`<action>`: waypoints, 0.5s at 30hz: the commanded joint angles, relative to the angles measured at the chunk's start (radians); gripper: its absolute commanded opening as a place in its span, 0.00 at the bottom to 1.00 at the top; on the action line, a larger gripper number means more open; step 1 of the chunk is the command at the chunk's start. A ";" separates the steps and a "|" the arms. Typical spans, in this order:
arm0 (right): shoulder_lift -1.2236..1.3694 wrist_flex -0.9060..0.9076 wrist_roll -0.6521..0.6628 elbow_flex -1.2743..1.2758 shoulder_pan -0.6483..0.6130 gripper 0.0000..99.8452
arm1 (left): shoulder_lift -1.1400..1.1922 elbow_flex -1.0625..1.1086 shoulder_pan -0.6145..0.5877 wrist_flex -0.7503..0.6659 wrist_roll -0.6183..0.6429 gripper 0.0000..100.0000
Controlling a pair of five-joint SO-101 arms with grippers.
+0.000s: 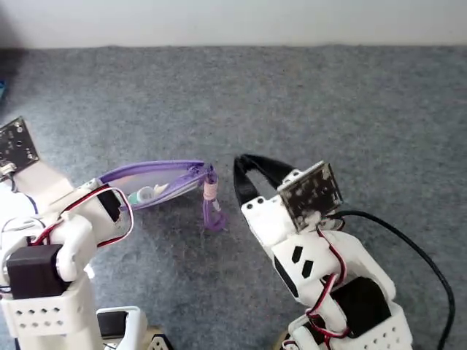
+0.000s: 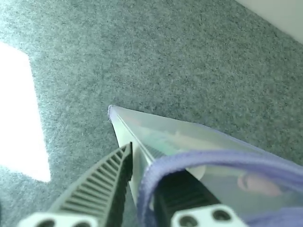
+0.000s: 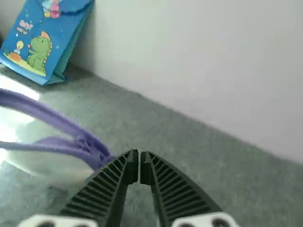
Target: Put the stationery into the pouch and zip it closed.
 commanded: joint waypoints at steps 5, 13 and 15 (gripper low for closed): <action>0.105 0.223 -0.130 -0.060 -0.021 0.27 | -0.008 -0.005 0.000 -0.043 0.009 0.01; 0.283 0.111 -0.132 -0.055 -0.156 0.23 | -0.014 -0.005 0.000 -0.043 0.009 0.01; 0.332 0.073 -0.130 -0.055 -0.153 0.23 | -0.014 -0.005 0.000 -0.043 0.009 0.01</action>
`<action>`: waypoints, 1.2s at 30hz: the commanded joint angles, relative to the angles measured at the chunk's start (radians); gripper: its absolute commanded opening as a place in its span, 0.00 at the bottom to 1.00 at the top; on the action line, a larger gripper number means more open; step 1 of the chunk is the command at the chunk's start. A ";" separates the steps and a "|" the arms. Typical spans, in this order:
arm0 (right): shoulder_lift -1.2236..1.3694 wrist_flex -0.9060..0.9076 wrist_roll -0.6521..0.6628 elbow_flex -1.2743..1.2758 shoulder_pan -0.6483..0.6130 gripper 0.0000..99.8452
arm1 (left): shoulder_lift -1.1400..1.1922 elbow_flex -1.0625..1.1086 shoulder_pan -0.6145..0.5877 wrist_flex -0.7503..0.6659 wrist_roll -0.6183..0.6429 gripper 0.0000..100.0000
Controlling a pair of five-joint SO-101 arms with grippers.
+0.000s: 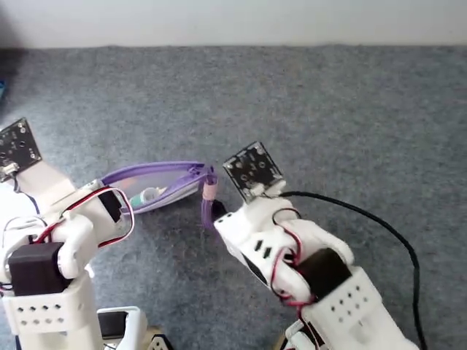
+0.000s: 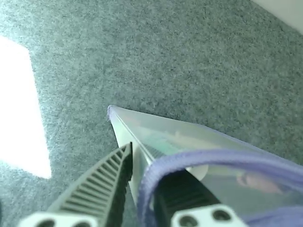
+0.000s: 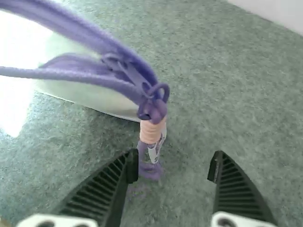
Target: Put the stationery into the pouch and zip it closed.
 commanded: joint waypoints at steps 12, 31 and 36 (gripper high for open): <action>0.220 -0.222 0.020 -0.055 -0.018 0.23 | -0.015 -0.019 -0.002 -0.043 0.009 0.01; 0.193 -0.242 0.137 -0.055 0.008 0.03 | -0.015 -0.019 -0.003 -0.043 0.009 0.01; 0.142 -0.173 0.137 -0.055 0.008 0.01 | -0.015 -0.019 -0.002 -0.043 0.009 0.01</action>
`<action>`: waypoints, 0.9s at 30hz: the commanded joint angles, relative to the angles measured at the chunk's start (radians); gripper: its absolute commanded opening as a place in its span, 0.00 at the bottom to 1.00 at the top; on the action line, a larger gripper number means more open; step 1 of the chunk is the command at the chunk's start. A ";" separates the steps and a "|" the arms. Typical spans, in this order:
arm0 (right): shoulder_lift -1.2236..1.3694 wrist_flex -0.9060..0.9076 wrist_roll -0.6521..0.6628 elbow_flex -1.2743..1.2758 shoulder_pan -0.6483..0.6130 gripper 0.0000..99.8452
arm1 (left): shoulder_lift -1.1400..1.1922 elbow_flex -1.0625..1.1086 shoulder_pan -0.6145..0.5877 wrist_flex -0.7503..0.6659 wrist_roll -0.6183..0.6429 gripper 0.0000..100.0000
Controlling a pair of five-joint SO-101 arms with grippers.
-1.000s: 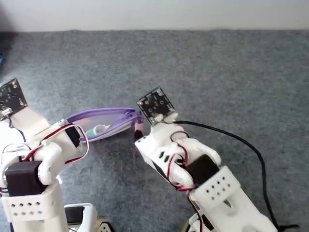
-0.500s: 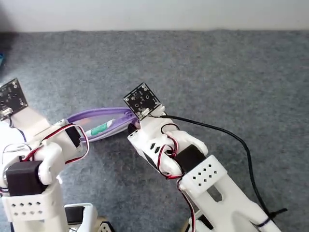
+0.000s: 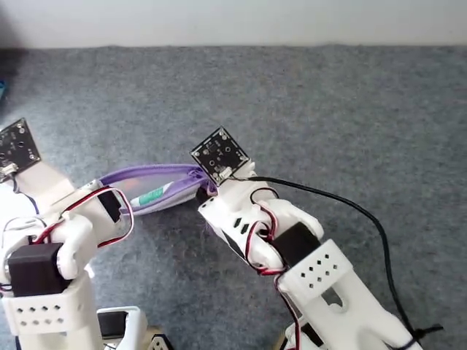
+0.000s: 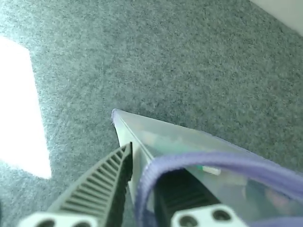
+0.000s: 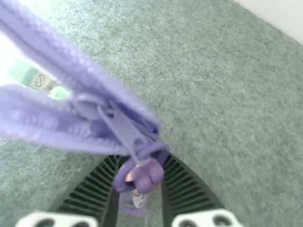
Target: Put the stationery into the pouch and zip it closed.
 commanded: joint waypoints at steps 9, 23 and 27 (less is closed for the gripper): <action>-0.120 0.117 0.014 -0.055 0.004 0.01 | -0.015 -0.019 0.000 -0.043 0.009 0.01; -0.010 0.056 0.008 -0.057 0.001 0.19 | -0.015 -0.019 0.002 -0.043 0.009 0.01; -0.010 0.038 0.012 -0.057 0.001 0.19 | -0.015 -0.019 0.002 -0.043 0.009 0.01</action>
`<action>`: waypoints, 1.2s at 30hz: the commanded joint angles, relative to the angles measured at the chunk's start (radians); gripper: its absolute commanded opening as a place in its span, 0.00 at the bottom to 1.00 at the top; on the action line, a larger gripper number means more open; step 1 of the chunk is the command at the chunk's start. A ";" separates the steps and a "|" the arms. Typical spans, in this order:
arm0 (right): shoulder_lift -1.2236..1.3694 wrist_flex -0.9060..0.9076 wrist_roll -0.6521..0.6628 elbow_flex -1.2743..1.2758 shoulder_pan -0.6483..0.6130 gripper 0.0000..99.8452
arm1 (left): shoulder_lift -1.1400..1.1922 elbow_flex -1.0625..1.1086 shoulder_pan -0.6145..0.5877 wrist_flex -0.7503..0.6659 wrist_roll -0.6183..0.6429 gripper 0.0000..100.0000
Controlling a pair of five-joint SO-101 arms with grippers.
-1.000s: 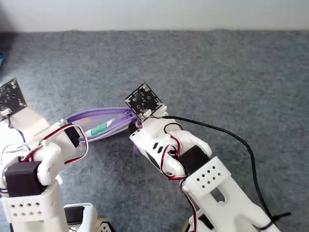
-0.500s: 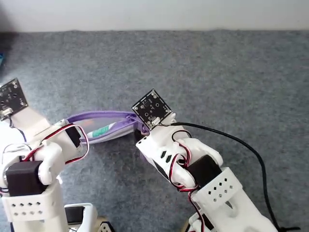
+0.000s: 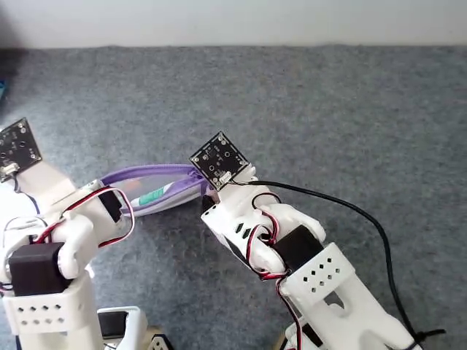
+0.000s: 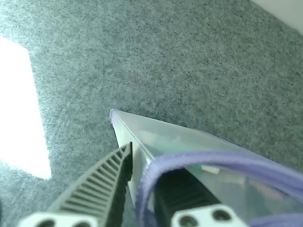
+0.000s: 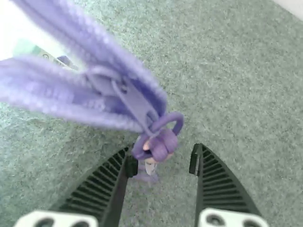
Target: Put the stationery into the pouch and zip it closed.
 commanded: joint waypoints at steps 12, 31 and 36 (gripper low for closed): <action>0.002 -0.050 0.021 -0.057 0.007 0.05 | -0.015 -0.019 -0.002 -0.043 0.009 0.01; -0.168 0.378 0.152 -0.299 -0.002 0.01 | -0.015 -0.022 -0.002 -0.034 -0.034 0.07; -0.196 0.492 0.161 -0.370 -0.031 0.01 | -0.008 -0.024 0.000 -0.043 -0.037 0.24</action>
